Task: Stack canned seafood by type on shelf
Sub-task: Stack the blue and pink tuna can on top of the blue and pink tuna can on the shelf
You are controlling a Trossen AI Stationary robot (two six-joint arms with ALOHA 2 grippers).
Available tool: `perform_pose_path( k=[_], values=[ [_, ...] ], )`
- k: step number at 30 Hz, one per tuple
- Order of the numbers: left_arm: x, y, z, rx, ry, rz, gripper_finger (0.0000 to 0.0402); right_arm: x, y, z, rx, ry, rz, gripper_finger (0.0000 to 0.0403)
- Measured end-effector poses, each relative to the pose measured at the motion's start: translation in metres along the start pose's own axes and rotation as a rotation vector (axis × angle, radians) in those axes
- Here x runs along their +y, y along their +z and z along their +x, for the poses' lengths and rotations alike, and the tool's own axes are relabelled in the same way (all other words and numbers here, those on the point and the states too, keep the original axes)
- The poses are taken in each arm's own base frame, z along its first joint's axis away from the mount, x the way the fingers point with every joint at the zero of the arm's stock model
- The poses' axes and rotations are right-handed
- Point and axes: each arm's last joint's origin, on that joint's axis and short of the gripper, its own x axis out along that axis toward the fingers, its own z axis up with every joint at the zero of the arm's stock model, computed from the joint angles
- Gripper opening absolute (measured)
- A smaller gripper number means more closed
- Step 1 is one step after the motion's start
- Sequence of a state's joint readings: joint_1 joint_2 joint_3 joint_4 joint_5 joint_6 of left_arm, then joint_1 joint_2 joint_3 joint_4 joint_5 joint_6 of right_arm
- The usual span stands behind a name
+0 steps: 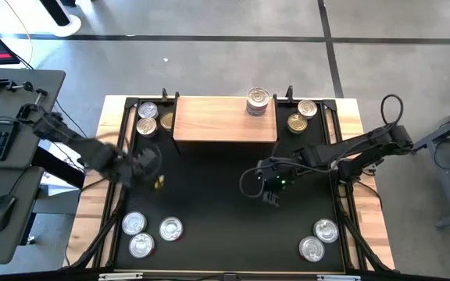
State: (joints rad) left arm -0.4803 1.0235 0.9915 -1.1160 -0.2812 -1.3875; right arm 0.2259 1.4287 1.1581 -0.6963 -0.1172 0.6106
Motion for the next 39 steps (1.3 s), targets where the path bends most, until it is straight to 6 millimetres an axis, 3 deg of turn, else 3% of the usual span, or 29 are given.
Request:
perform_pose_path(
  k=[5,14,19,26,28,34,39],
  values=[
    [0.032,0.037,-0.013,-0.16,0.183,-0.062,0.0,0.003,-0.009,-0.014,-0.108,-0.033,0.067,0.0004],
    [0.072,0.094,0.001,-0.209,0.535,-0.07,0.0,0.009,-0.012,-0.02,-0.173,-0.056,0.166,0.0001],
    [0.105,0.122,0.01,-0.014,0.631,0.03,0.0,0.009,-0.011,-0.02,-0.18,-0.052,0.166,0.0],
    [0.139,0.146,0.023,0.325,0.584,0.586,0.0,0.011,-0.008,-0.02,-0.219,-0.041,0.126,0.0],
    [0.147,0.148,0.032,0.41,0.57,0.665,0.0,0.011,-0.007,-0.02,-0.238,-0.051,0.138,0.0],
    [0.172,0.154,0.066,0.577,0.652,0.642,0.0,0.011,-0.006,-0.021,-0.261,-0.056,0.178,0.0],
    [0.184,0.16,0.085,0.535,0.657,0.621,0.0,0.013,-0.004,-0.021,-0.285,-0.031,0.197,0.0]
  ],
)
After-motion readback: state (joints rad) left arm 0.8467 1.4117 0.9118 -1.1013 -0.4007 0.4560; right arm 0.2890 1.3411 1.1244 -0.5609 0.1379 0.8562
